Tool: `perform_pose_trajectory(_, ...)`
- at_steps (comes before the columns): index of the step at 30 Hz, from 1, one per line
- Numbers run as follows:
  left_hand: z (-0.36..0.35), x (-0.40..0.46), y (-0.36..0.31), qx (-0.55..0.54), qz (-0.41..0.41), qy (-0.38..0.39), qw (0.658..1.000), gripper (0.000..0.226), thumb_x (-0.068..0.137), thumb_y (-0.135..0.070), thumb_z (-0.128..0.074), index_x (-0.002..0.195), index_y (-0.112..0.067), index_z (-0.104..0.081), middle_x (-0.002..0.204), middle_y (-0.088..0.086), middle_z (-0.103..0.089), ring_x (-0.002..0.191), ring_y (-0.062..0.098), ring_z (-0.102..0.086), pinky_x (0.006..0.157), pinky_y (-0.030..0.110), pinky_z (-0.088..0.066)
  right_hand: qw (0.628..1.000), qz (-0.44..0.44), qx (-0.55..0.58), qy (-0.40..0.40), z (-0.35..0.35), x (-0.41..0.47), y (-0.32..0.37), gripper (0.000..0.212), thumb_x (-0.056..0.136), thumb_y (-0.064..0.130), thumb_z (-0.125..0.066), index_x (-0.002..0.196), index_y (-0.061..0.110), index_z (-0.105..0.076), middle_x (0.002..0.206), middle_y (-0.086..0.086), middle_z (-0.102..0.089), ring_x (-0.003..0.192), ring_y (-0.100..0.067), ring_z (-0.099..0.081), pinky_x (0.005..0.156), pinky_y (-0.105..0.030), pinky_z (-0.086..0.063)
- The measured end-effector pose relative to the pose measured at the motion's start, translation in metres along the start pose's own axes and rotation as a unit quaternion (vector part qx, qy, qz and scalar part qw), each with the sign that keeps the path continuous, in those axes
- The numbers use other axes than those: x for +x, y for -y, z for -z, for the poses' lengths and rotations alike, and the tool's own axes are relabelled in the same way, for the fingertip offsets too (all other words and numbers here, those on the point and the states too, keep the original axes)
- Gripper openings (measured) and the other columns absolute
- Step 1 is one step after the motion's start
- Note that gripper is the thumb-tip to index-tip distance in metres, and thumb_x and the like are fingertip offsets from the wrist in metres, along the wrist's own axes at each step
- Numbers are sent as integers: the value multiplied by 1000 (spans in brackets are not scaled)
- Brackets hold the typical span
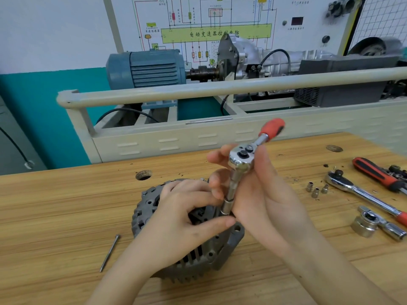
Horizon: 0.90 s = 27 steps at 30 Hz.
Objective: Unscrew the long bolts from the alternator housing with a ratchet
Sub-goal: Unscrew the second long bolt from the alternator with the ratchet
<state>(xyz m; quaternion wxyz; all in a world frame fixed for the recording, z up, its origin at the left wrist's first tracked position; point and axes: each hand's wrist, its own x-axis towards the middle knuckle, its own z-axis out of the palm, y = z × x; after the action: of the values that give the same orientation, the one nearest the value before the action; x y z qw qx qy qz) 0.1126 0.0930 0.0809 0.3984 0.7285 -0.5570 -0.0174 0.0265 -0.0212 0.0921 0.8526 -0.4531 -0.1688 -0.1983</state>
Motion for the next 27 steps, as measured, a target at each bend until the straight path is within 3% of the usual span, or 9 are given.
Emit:
perform_pose_trajectory(9,-3,-1,-1,-5,17,-28,999,51,60,-63,-52,80,-20,-72,92,-19,-63,100,-6,-47,101,40,-27,1000,21,12,-16,2,-3,-2,29,60,34,-82,82,20,-70,82,2,-66,70,-11,-60,63,-23,-50)
perform_pose_trajectory(13,-1,0,-1,-13,9,-13,1000,47,64,-61,-54,83,-21,-72,94,-19,-63,103,0,-50,100,46,-30,1000,18,-5,-5,1,-2,-2,27,68,40,-75,87,21,-69,87,1,-67,72,-12,-59,66,-23,-48)
perform_pose_trajectory(18,0,-2,1,7,7,-1,1000,50,65,-62,-49,86,-24,-73,100,-23,-61,109,-5,-44,105,41,-22,1000,-2,27,-6,3,0,-1,33,69,41,-73,93,18,-70,91,-1,-68,72,-11,-61,66,-23,-49)
perform_pose_trajectory(25,-3,-1,-2,-18,13,-36,999,40,62,-60,-57,71,-22,-68,90,-18,-61,96,1,-53,97,48,-33,999,22,18,-25,1,-4,-2,33,56,32,-85,83,21,-69,81,1,-66,71,-11,-61,65,-23,-50)
perform_pose_trajectory(27,-3,0,-3,-19,8,-30,999,37,63,-59,-57,74,-25,-68,91,-19,-62,97,2,-53,97,48,-34,1000,21,14,-13,1,-4,-1,30,60,33,-82,85,21,-69,81,1,-67,72,-11,-61,66,-23,-50)
